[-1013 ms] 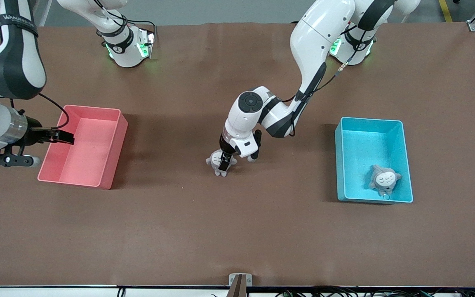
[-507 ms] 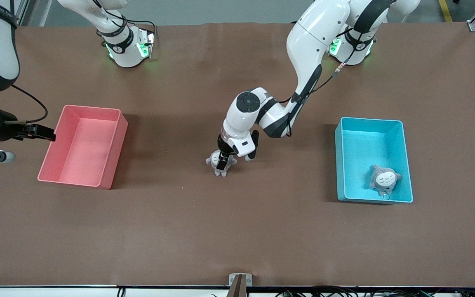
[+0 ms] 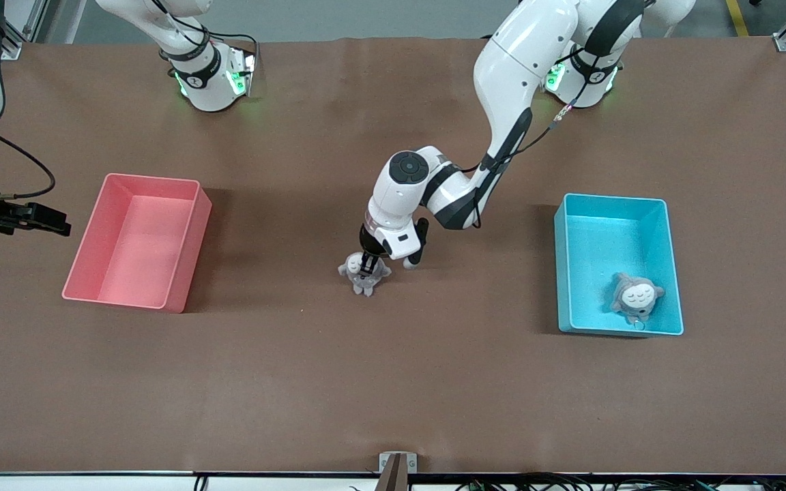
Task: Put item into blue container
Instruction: 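Grasp the second Totoro with the left gripper and lift it, then carry the Totoro over the cyan box and release it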
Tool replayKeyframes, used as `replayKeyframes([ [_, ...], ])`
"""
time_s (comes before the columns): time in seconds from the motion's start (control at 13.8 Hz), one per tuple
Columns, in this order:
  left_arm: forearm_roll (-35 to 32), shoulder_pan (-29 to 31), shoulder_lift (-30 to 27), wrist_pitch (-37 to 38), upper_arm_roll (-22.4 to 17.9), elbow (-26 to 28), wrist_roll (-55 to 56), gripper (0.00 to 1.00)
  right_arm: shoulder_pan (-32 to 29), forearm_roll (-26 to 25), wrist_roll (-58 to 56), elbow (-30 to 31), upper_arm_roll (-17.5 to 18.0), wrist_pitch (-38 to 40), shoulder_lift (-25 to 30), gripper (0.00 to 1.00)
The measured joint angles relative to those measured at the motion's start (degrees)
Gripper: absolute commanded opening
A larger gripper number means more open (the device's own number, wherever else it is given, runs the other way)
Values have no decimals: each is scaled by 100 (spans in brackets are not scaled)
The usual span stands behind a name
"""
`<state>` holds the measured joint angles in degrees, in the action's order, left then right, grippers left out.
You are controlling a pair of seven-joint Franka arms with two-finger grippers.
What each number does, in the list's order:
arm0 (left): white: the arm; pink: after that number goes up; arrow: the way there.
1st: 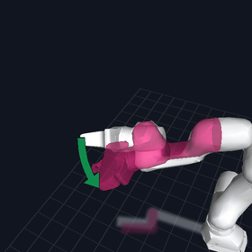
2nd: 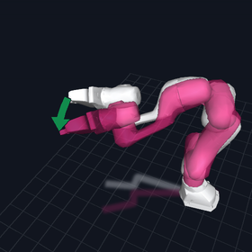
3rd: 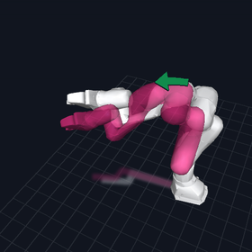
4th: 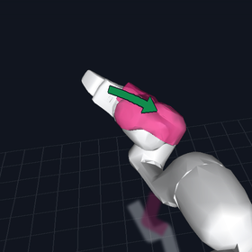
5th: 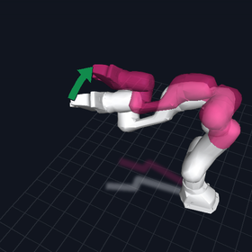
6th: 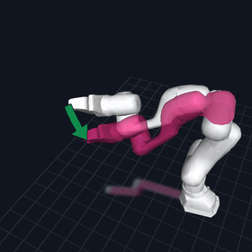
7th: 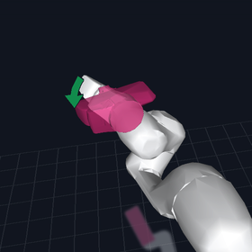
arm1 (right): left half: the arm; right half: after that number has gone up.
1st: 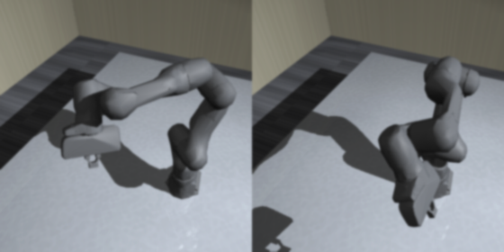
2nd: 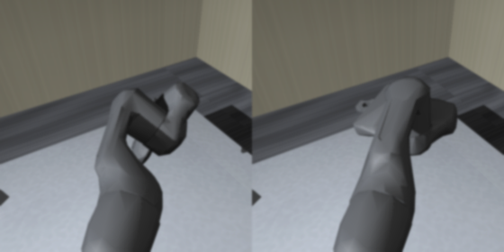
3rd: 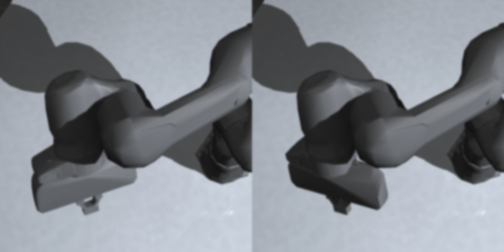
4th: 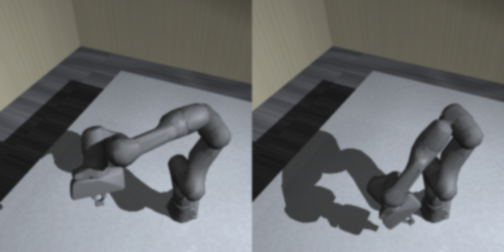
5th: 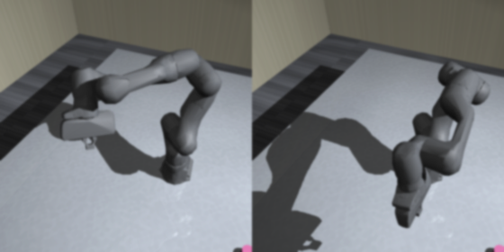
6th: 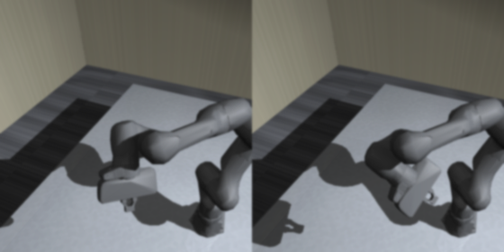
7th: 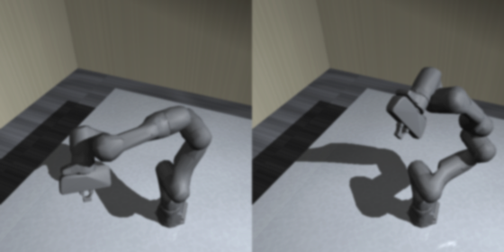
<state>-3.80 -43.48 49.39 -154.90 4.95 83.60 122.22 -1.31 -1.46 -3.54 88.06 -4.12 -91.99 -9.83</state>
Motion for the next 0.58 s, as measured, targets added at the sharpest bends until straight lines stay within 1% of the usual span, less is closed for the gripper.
replayKeyframes([
  [0.07,-210,12,-47,45,-63,-45,-35,0,0,3,0,-20,2,144,-1,100],
  [0.22,-702,117,-296,451,-131,-124,-340,0,0,4,1,-70,21,431,-1,100],
  [0.36,-811,384,-770,1073,-142,-147,-1251,0,1,5,1,-85,56,534,-1,100],
  [0.58,-804,1090,-1512,2264,-45,-133,-3002,0,1,5,1,-77,71,593,77,100],
])
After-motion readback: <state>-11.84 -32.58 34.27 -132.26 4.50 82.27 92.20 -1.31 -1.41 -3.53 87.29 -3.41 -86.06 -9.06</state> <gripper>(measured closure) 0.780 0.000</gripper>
